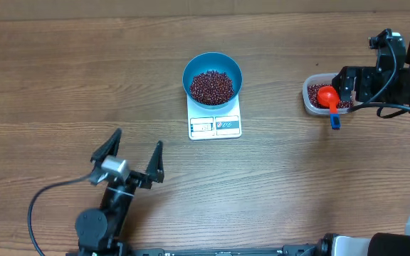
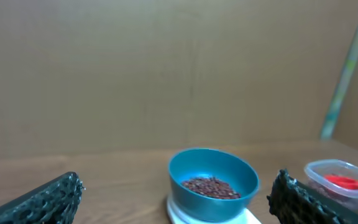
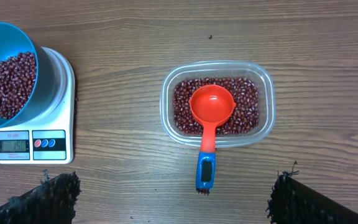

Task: Scoop item into bowl and weigh 150g on scale

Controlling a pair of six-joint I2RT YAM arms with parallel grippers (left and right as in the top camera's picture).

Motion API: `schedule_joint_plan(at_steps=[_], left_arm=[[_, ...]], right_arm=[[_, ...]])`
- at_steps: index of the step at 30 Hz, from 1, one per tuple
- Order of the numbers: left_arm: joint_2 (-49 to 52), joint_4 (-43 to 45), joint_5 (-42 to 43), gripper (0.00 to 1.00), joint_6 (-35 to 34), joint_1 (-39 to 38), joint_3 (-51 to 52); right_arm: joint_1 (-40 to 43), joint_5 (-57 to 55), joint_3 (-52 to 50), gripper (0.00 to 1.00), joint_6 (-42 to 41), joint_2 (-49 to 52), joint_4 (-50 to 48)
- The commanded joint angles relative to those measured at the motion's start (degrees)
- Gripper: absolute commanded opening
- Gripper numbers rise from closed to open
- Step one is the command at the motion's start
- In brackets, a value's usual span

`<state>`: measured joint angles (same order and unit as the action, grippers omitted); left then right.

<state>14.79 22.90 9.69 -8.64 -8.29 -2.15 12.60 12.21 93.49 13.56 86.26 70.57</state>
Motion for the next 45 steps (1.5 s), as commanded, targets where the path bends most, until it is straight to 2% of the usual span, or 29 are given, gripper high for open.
schedule_joint_plan(at_steps=[1,6,13,17,45], left_arm=[[-3.19,-1.4,0.35,1.0,-0.61,2.19,1.84],[-5.03,-8.09,-0.07,0.99,2.73,5.68,1.86],[-12.68,-26.93,-1.36,1.0,10.49,9.84,1.86],[-14.62,-26.93,-2.84,1.0,12.52,10.93,1.88],[-14.53,-26.84,-2.8,1.0,12.52,10.95,1.88]], right_arm=[[-0.11,0.31,0.66,1.0,0.22,-0.33,-0.17],[-0.11,0.31,0.66,1.0,0.22,-0.33,-0.17],[-0.11,0.31,0.66,1.0,0.22,-0.33,-0.17],[-0.11,0.31,0.66,1.0,0.22,-0.33,-0.17],[-0.11,0.31,0.66,1.0,0.22,-0.33,-0.17]])
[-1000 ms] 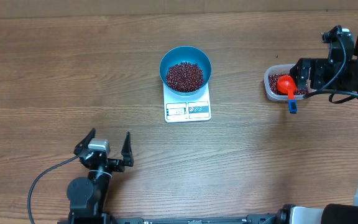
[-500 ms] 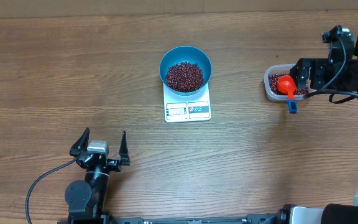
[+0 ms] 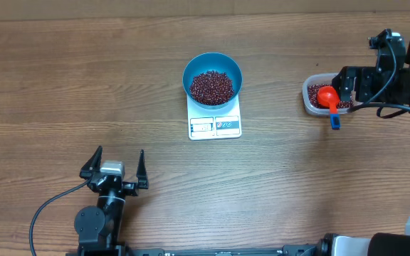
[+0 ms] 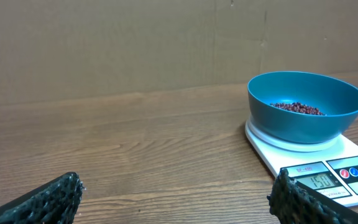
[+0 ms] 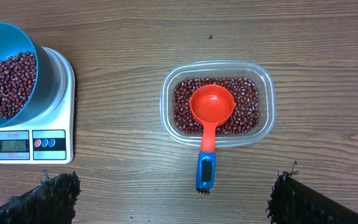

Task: Scoop item into bowl and weigh 150g on scale

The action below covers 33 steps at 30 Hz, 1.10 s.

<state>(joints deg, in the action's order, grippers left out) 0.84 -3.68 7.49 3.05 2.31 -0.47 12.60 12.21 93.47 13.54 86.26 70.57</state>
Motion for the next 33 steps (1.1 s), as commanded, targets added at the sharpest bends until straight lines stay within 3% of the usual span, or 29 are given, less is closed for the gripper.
schedule_joint_plan(at_steps=[1,20,28,33], left_arm=[[-0.59,-0.26,-0.59,1.0,0.83,0.35,0.2],[-0.59,-0.26,-0.59,1.0,0.83,0.35,0.2],[-0.59,-0.26,-0.59,1.0,0.83,0.35,0.2],[-0.59,-0.26,-0.59,1.0,0.83,0.35,0.2]], right_arm=[[-0.11,0.33,0.68,1.0,0.24,-0.33,-0.17],[-0.35,1.33,-0.07,1.0,-0.04,-3.5,-1.99],[-0.46,10.99,-18.25,1.0,-0.24,-19.1,-26.69],[-1.29,15.52,-40.3,1.0,-4.57,-32.63,-54.05]])
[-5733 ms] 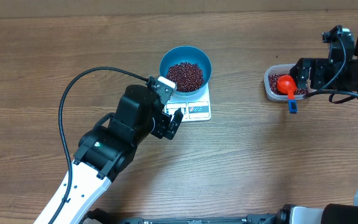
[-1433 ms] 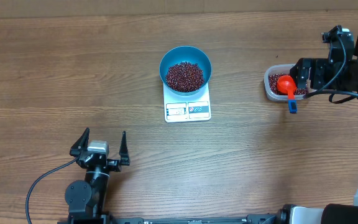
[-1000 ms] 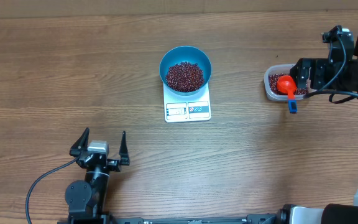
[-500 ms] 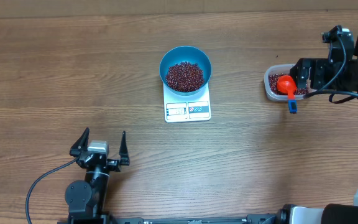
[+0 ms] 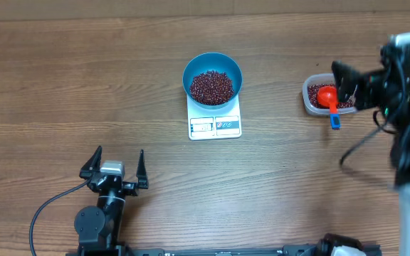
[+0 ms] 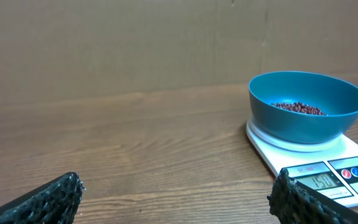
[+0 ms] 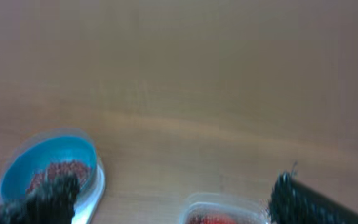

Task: Scoop item into bowl and weigh 150g on scale

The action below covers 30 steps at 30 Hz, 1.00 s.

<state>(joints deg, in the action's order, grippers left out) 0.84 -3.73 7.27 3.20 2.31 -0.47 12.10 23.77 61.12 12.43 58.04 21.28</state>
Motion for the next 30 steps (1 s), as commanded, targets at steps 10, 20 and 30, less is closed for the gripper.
schedule_joint_plan(at_steps=[10,20,30], left_arm=[[-0.59,-0.22,-0.39,1.0,0.68,0.35,0.2],[-0.59,-0.22,-0.37,1.0,0.68,0.35,0.2],[-0.59,-0.22,-0.37,1.0,0.68,0.35,0.2]], right_arm=[[-6.34,-6.43,-52.33,1.0,-18.88,-29.4,-51.89],[-12.41,-15.61,-60.65,1.0,-19.74,-42.42,-38.07],[-12.41,-17.0,-60.65,1.0,-19.71,-44.78,-21.73]])
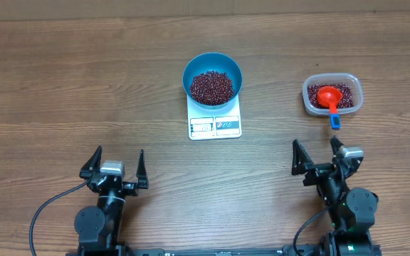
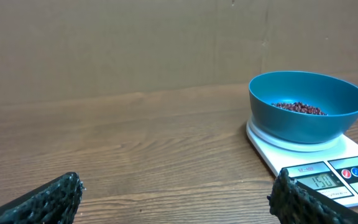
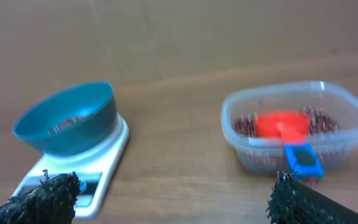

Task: Scoop item into bowl and weigh 150g on scale

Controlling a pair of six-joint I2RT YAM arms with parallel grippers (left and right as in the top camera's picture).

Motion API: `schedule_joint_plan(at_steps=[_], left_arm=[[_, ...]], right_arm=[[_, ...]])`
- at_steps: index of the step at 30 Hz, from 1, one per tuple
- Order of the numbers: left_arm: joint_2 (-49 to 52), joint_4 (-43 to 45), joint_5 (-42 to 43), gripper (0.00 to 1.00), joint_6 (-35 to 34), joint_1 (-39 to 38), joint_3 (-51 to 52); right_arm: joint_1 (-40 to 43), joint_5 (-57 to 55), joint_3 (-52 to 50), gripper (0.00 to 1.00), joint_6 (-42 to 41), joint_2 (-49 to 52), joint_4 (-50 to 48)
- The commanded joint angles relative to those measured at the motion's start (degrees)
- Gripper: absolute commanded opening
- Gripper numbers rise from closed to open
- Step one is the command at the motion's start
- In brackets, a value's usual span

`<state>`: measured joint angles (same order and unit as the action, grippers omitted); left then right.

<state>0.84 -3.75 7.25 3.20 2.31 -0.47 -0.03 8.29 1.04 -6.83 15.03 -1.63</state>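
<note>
A blue bowl (image 1: 213,79) of dark red beans sits on a white scale (image 1: 215,126); the bowl (image 2: 307,106) shows in the left wrist view and the scale's display (image 2: 321,181) reads 150. A clear tub (image 1: 332,94) of beans holds a red scoop (image 1: 327,96) with a blue handle. My left gripper (image 1: 114,165) stands open at the front left, nothing between its fingers. My right gripper (image 1: 319,158) stands open at the front right, below the tub (image 3: 298,132), also empty.
The wooden table (image 1: 84,85) carries only the scale and the tub. A brown cardboard wall (image 2: 135,43) rises behind the table's far edge. Both arm bases sit at the near edge.
My right gripper has moved from beside the tub at the far right down to the front right of the table. The left gripper, bowl, scale and scoop have not moved.
My left gripper stood open and raised at the front left, my right open over the tub with the scoop lying in it. Then the left sat lower near the front edge. The right then lifted away, and now rests open at the front right.
</note>
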Motion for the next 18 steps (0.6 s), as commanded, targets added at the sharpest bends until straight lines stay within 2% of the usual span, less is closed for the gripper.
schedule_joint_plan(at_steps=[1,3,12,15,18], left_arm=[[-0.59,-0.2,-0.35,1.0,0.68,0.35,0.2],[-0.59,-0.22,-0.35,1.0,0.68,0.35,0.2],[-0.59,-0.22,-0.35,1.0,0.68,0.35,0.2],[-0.59,-0.2,-0.35,1.0,0.68,0.35,0.2],[-0.59,-0.2,-0.35,1.0,0.68,0.35,0.2]], right_arm=[[-0.28,-1.81,-0.57,1.0,-0.46,-3.06,2.97],[-0.28,-2.29,-0.57,1.0,-0.46,-5.68,6.03],[-0.28,-3.17,-0.57,1.0,1.11,-14.64,6.1],[-0.28,-3.67,-0.57,1.0,1.53,-14.91,6.05],[-0.28,-2.78,-0.57,1.0,5.46,-14.91,6.05]])
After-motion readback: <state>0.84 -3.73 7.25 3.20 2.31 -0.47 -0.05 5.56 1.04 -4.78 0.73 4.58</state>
